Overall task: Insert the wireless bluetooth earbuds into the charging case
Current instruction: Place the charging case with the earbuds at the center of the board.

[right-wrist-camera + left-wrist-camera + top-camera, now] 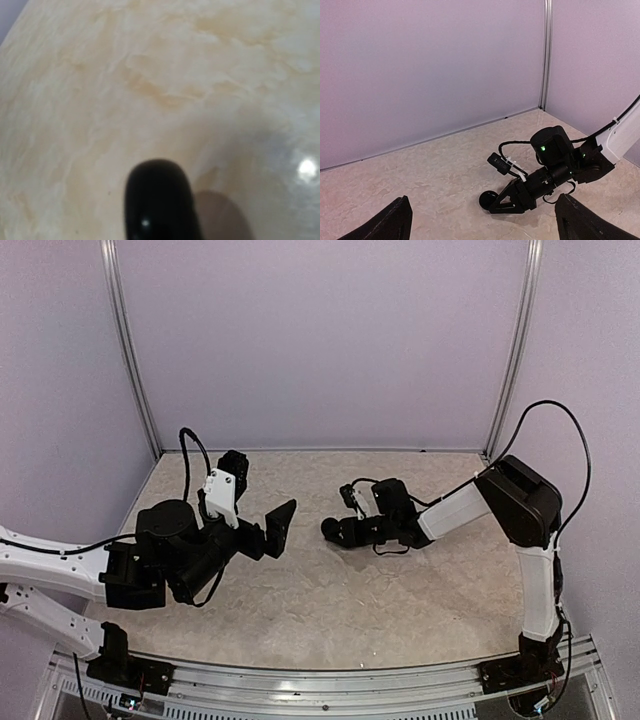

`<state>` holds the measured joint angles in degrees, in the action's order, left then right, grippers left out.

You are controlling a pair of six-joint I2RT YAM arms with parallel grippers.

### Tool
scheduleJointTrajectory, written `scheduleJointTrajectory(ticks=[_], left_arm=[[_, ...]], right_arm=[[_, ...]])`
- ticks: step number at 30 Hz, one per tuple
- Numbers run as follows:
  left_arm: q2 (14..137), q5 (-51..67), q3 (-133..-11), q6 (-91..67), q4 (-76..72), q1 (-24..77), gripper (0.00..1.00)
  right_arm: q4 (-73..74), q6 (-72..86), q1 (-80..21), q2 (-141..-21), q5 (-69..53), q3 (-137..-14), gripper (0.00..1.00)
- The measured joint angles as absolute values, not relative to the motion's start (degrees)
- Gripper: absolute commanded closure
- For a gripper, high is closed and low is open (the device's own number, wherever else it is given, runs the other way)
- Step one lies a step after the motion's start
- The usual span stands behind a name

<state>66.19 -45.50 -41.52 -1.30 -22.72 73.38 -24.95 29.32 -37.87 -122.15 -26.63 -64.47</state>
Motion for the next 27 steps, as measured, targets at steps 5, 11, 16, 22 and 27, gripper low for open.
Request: scheduleJointTrajectory(ticks=[5, 11, 16, 22, 27], left_arm=[[66.2, -45.5, -40.8, -2.2, -22.7, 72.4, 0.01], [66.3, -45.5, -40.7, -4.1, -22.7, 71.1, 0.01], [67.4, -45.4, -41.1, -7.1, -21.0, 69.6, 0.01], [69.0, -44.4, -44.2, -12.4, -16.8, 66.7, 0.01], [71.3, -41.8, -49.9, -18.9, -9.4, 60.7, 0.01]], right_arm=[[-25.9, 29.9, -37.7, -122.1, -25.5, -63.4, 0.55], [-26.4, 29.6, -37.6, -119.7, -24.0, -60.8, 0.41], [-25.5, 29.4, -37.5, -116.3, -22.6, -58.3, 0.29], [-24.8, 28.4, -37.3, -109.4, -21.9, -55.0, 0.24], [-23.4, 25.9, -37.1, -100.9, -21.2, -52.4, 0.01]])
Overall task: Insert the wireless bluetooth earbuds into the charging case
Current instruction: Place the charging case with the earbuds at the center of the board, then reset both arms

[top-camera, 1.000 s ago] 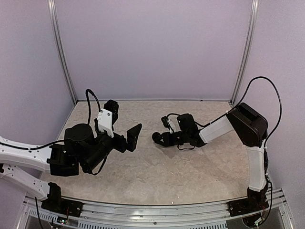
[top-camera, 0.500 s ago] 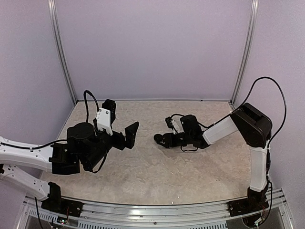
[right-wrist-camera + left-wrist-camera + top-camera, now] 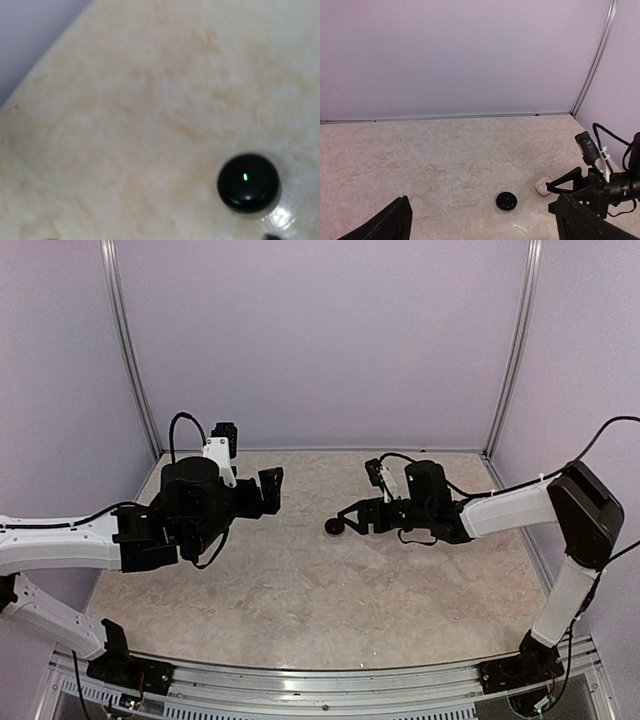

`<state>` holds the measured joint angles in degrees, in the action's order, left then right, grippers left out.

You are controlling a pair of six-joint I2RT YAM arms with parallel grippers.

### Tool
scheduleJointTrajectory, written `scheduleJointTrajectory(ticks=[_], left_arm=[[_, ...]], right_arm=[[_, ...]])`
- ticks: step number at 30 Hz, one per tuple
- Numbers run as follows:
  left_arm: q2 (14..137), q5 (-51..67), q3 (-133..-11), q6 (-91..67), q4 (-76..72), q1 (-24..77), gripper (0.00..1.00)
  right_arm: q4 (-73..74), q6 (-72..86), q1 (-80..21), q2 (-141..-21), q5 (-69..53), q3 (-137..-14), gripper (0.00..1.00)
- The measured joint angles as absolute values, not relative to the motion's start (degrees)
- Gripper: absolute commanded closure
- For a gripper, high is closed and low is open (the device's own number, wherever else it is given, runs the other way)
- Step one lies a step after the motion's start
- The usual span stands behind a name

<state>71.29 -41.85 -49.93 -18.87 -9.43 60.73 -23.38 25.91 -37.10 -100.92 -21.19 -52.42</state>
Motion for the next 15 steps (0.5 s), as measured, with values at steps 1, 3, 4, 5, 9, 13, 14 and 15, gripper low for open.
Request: scheduleJointTrajectory(ticks=[1, 3, 4, 5, 9, 13, 14, 15], left_arm=[[71.6, -41.2, -50.7, -19.7, -8.4, 59.5, 0.01], [71.8, -39.7, -51.7, -21.0, -6.5, 57.1, 0.01], [71.8, -39.1, -52.0, -21.4, -5.8, 56.1, 0.01], [71.8, -38.1, -52.1, -21.9, -5.1, 54.8, 0.01], [71.8, -33.2, -52.2, -24.4, -2.0, 47.8, 0.01], [71.4, -30.0, -50.7, -27.1, -0.8, 41.3, 0.01], [70.8, -29.4, -49.4, -27.5, -0.9, 40.4, 0.01], [70.2, -28.9, -48.1, -27.7, -0.9, 39.9, 0.01]], right_arm=[[-23.1, 25.5, -36.9, -98.8, -21.1, -51.8, 0.01], [-22.7, 23.8, -36.6, -94.7, -20.4, -50.7, 0.01], [-22.2, 23.0, -36.3, -92.1, -19.9, -50.3, 0.01], [-21.8, 22.2, -36.1, -90.5, -19.3, -50.2, 0.01], [-18.8, 19.2, -34.9, -82.2, -15.8, -49.7, 0.01], [-17.5, 17.1, -33.2, -75.2, -12.8, -46.5, 0.01], [-17.2, 16.8, -32.7, -73.3, -12.1, -44.8, 0.01], [-17.0, 16.4, -32.3, -71.6, -11.4, -43.1, 0.01]])
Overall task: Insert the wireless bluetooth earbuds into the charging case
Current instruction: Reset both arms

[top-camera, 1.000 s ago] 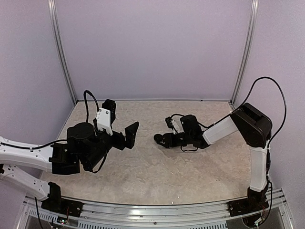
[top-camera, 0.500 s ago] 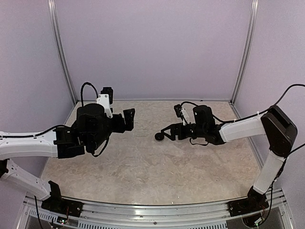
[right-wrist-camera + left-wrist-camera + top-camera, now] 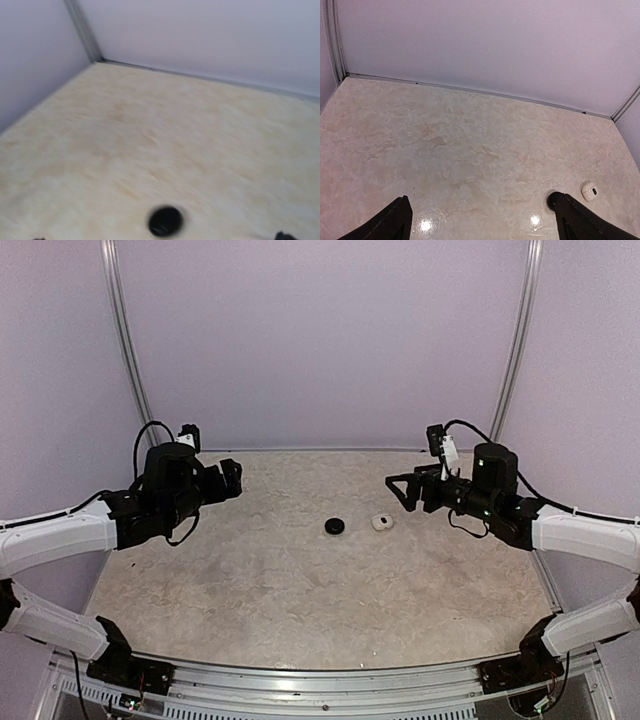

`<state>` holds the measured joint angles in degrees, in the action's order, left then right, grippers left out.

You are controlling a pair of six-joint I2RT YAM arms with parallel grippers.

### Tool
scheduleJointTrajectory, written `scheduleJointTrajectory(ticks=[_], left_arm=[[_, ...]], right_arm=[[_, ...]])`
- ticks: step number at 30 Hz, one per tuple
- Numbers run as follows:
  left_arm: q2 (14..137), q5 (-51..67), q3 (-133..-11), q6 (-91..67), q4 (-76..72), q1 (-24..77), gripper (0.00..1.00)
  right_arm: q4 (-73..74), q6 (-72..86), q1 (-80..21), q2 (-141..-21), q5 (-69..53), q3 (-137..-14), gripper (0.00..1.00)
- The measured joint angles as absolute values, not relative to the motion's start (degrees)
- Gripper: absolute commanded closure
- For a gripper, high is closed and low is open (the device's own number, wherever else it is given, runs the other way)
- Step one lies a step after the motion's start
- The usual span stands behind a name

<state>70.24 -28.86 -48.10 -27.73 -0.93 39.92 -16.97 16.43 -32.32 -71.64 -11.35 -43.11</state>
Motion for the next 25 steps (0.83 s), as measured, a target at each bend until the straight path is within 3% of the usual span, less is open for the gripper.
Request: scheduleJointTrajectory(ticks=[8, 25], left_arm=[[69.1, -25.1, -42.6, -28.3, -2.3, 39.8, 0.01], [77.9, -24.1, -40.5, -29.7, -9.3, 43.2, 0.01]], right_arm=[[-16.3, 15.7, -31.2, -60.0, -2.2, -30.1, 0.00], [-18.5, 19.1, -31.1, -54.1, 3.4, -18.0, 0.01]])
